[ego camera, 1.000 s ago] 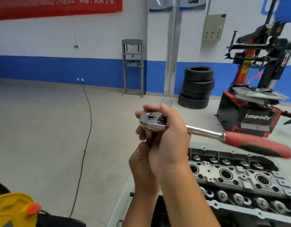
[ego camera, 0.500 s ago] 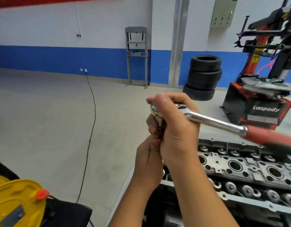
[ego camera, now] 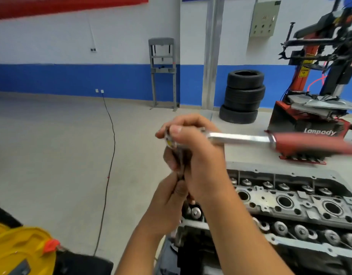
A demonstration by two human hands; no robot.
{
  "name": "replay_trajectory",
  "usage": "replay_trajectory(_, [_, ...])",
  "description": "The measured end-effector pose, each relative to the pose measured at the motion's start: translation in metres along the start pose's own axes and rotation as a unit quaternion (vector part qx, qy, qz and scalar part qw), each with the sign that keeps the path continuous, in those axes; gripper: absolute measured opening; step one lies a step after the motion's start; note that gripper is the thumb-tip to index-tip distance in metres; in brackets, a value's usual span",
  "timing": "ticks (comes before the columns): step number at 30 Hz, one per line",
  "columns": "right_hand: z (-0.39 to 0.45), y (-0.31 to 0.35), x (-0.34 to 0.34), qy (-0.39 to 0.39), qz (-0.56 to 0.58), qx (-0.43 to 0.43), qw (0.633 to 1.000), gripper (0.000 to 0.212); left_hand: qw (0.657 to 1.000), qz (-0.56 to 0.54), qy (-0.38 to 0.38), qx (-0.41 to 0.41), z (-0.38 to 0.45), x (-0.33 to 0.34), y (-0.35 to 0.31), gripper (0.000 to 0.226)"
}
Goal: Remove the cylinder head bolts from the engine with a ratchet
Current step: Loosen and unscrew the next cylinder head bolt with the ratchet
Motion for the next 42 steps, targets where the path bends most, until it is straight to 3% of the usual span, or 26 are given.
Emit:
replay_trajectory(3, [-0.01,-0.004,0.003,-0.037,-0.057,-0.088,0.994,0.01,0.999,-0.043,0.014,0.006,0.002,-0.001,0.003,0.027])
replay_trajectory(5, [0.0,-0.005,0.003,0.015,-0.027,-0.029,0.999,0.01,0.997,-0.073,0.025,0.015,0.001,-0.003,0.006,0.025])
replay_trajectory(8, [0.025,-0.003,0.002,0.143,0.074,0.121,0.98,0.006,0.99,-0.122,0.065,0.031,0.005,-0.007,0.01,0.043])
replay_trajectory(10, [0.038,-0.004,0.001,0.151,0.117,0.17,0.967,0.007,0.99,-0.124,0.055,0.047,0.01,-0.011,0.012,0.046])
replay_trajectory(12, [0.046,-0.01,0.0,0.127,0.099,0.167,0.973,0.008,0.991,-0.115,0.035,0.055,0.017,-0.012,0.015,0.034])
replay_trajectory(15, [0.045,-0.019,0.001,0.043,0.023,0.102,0.994,0.013,0.99,-0.127,0.022,0.064,0.017,-0.015,0.022,0.029])
replay_trajectory(18, [0.03,-0.016,0.005,-0.041,-0.085,-0.082,0.992,0.015,0.993,-0.079,0.006,0.09,0.014,-0.014,0.025,0.031])
replay_trajectory(20, [0.023,-0.012,0.01,-0.053,-0.139,-0.165,0.975,0.018,0.992,-0.057,-0.011,0.109,0.009,-0.01,0.023,0.033])
replay_trajectory(21, [0.023,-0.01,0.011,-0.04,-0.148,-0.167,0.974,0.016,0.992,-0.056,-0.014,0.108,0.007,-0.008,0.023,0.033])
replay_trajectory(24, [0.03,-0.012,0.013,0.081,-0.068,-0.011,0.994,0.015,0.992,-0.082,-0.018,0.09,-0.002,-0.008,0.024,0.026])
replay_trajectory(26, [0.033,-0.013,0.015,0.163,0.04,0.108,0.98,0.015,0.992,-0.089,-0.015,0.09,-0.005,-0.008,0.023,0.025])
replay_trajectory(28, [0.036,-0.016,0.017,0.191,0.106,0.162,0.962,0.02,0.992,-0.083,-0.03,0.09,-0.007,-0.006,0.022,0.022])
replay_trajectory(30, [0.039,-0.02,0.017,0.18,0.075,0.147,0.97,0.023,0.989,-0.094,-0.059,0.095,-0.008,-0.004,0.022,0.018])
replay_trajectory(33, [0.041,-0.02,0.01,0.122,-0.06,0.063,0.989,0.024,0.986,-0.091,-0.104,0.098,-0.007,-0.006,0.027,0.019])
replay_trajectory(37, [0.044,-0.004,-0.005,0.096,-0.17,-0.033,0.98,0.028,0.986,-0.061,-0.129,0.088,-0.003,-0.005,0.031,0.024])
replay_trajectory(39, [0.047,-0.002,-0.007,0.111,-0.144,-0.006,0.983,0.027,0.986,-0.063,-0.127,0.083,-0.001,-0.006,0.031,0.016])
replay_trajectory(42, [0.053,-0.011,-0.011,0.137,-0.043,0.081,0.986,0.028,0.987,-0.077,-0.107,0.093,0.011,-0.006,0.02,0.025])
Point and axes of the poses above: each hand's wrist, its own z-axis towards the middle knuckle, its own x-axis out of the palm, y = z × x, the point moved 3 cm from there along z, towards the middle knuckle, and after that the axes turned 1 degree about x, right-handed, at the moved point
